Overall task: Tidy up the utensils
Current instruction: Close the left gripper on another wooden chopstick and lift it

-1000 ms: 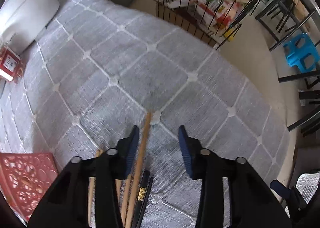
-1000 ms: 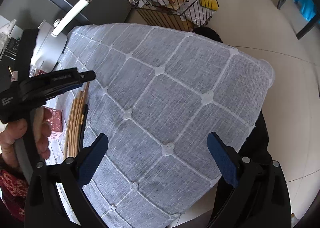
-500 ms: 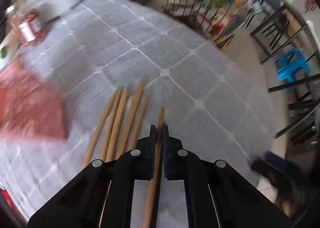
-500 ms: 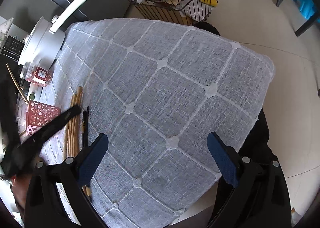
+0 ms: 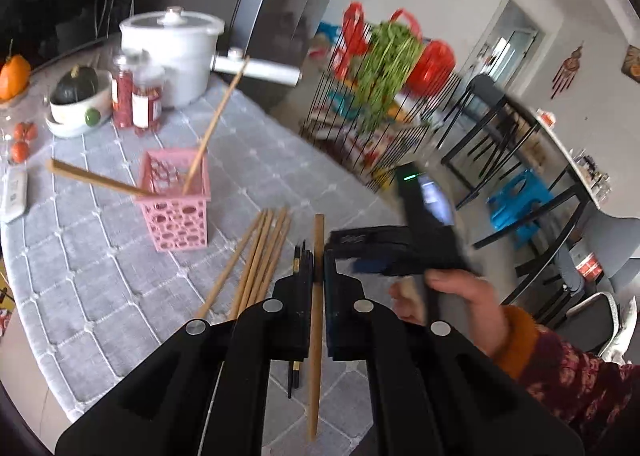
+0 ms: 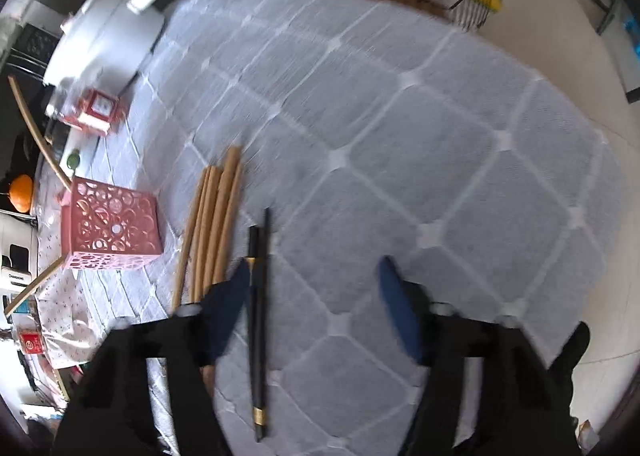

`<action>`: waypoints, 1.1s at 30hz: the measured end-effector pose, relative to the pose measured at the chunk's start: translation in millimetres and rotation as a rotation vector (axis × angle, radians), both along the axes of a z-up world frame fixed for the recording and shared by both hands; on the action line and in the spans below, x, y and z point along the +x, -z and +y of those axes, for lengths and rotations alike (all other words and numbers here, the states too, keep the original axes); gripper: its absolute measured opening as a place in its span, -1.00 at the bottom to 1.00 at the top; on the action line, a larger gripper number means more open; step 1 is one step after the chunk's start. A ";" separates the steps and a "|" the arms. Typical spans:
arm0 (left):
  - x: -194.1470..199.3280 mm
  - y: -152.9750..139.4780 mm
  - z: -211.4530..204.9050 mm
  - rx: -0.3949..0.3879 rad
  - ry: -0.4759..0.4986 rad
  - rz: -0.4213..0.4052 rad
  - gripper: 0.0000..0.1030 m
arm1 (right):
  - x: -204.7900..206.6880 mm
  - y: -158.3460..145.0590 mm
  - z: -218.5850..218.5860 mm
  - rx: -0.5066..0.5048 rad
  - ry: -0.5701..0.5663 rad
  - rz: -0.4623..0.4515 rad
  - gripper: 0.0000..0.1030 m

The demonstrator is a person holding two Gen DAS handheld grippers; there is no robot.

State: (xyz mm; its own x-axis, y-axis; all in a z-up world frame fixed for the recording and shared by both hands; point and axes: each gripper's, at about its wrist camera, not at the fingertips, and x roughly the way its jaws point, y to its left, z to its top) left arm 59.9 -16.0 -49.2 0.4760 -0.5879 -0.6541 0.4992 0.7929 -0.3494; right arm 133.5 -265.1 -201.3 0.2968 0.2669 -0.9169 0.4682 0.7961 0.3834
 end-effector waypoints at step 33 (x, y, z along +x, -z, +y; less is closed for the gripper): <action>-26.3 -45.6 33.5 -0.073 -0.013 -0.120 -0.91 | 15.3 -7.4 11.7 -0.079 -0.036 -0.080 -0.92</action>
